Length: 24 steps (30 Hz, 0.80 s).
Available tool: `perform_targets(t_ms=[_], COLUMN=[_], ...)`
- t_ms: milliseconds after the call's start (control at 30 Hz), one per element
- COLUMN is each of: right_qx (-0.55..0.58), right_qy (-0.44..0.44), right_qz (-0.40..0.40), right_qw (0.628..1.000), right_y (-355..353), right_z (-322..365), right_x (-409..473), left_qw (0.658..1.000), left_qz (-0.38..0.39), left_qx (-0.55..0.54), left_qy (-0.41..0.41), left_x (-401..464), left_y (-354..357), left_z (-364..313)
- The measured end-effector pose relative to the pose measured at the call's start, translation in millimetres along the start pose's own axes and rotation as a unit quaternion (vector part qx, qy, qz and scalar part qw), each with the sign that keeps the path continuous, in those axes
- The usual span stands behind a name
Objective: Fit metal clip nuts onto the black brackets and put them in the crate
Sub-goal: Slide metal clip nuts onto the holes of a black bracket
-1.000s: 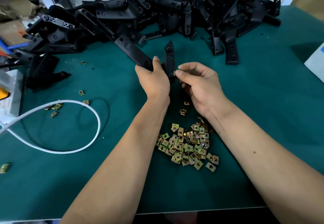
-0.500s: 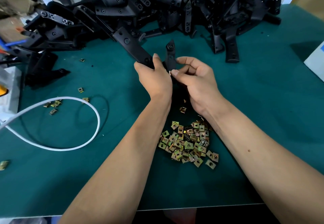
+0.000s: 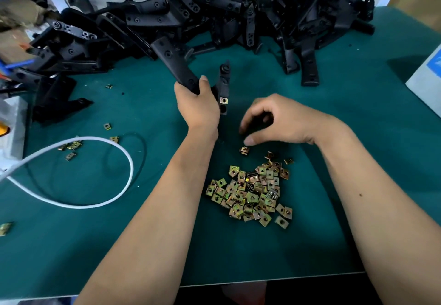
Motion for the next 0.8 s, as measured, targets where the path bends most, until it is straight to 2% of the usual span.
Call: perform_targets(t_ms=[133,233,300,400,500,600,700,800], right_qx=[-0.038,-0.040,0.021,0.157,0.361,0.516,0.614,0.646], right_qy=[-0.001,0.004,0.007,0.026,0.036,0.035,0.039,0.047], right_qz=[-0.017,-0.132,-0.199,-0.237,-0.235,-0.200,-0.182,-0.177], right_qw=[0.999,0.990,0.980,0.958,0.902,0.832,0.767,0.741], right_y=[3,6,7,12,18,23,23,22], right_z=[2,2,2,2,4,9,10,10], right_x=[4,9,12,14,15,14,12,11], left_qw=[1.000,1.000,0.999,0.999,0.998,0.995,0.992,0.990], left_qz=[0.008,0.013,0.016,0.018,0.021,0.034,0.053,0.069], left_qx=[-0.007,-0.020,-0.026,-0.028,-0.039,-0.072,-0.087,-0.090], left_qy=[-0.004,-0.019,-0.027,-0.027,-0.034,-0.063,-0.081,-0.081], left_x=[-2,-1,-1,-3,-3,-4,-5,-5], left_y=[1,-1,0,0,1,3,4,6], left_z=[0,1,1,0,0,2,2,3])
Point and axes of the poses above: each hand's wrist, its own x-axis towards the middle knuckle, its own y-axis out of the palm, z = x × y, the point moved 3 cm from there along x, towards the middle knuckle, and after that the axes turned 11 degrees about y, right-handed, at the moved point
